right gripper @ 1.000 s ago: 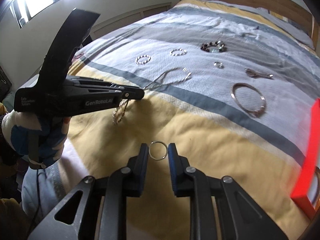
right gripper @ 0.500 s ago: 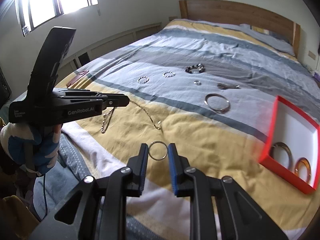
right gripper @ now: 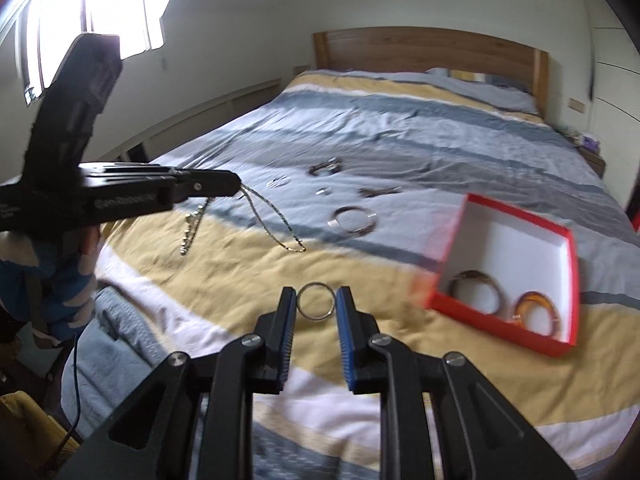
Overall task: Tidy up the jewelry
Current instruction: 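Carry the necklace and ring into the red box and lower them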
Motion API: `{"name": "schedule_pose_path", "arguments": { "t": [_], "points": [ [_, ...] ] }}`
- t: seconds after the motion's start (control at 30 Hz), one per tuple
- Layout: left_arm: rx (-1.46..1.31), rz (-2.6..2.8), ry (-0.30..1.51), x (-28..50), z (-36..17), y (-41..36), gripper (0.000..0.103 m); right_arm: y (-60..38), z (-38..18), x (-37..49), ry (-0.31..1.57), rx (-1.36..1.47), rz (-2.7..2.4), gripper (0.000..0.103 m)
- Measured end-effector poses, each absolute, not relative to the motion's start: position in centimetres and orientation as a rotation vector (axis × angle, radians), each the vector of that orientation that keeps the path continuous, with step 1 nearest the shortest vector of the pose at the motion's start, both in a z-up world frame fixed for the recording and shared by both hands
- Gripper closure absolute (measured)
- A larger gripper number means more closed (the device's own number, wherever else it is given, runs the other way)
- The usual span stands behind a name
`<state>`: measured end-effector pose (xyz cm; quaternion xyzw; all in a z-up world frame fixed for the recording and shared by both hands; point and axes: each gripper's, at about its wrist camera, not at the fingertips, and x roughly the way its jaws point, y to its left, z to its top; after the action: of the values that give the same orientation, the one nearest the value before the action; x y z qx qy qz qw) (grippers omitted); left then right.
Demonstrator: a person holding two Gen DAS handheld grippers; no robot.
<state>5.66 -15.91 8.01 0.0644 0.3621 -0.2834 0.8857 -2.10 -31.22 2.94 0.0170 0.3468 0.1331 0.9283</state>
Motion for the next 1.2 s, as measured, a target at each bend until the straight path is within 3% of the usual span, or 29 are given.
{"name": "schedule_pose_path", "arguments": {
  "t": [0.27,0.43,0.7,1.2],
  "points": [
    [0.119,-0.743,0.705,8.6,11.8,-25.8,0.1,-39.9,4.2,-0.5,0.683,0.068,0.129,0.084],
    [0.121,-0.795,0.709,11.6,11.5,-32.5,0.1,-45.3,3.7,1.4,0.692,0.097,0.043,0.084],
    [0.204,-0.775,0.831,16.4,4.6,-39.3,0.1,-51.7,0.6,6.6,0.748,0.099,0.0,0.084],
    [0.295,-0.707,1.056,19.8,-8.7,-41.2,0.098,-53.6,-8.3,13.9,0.939,0.046,0.074,0.084]
  ]
}}
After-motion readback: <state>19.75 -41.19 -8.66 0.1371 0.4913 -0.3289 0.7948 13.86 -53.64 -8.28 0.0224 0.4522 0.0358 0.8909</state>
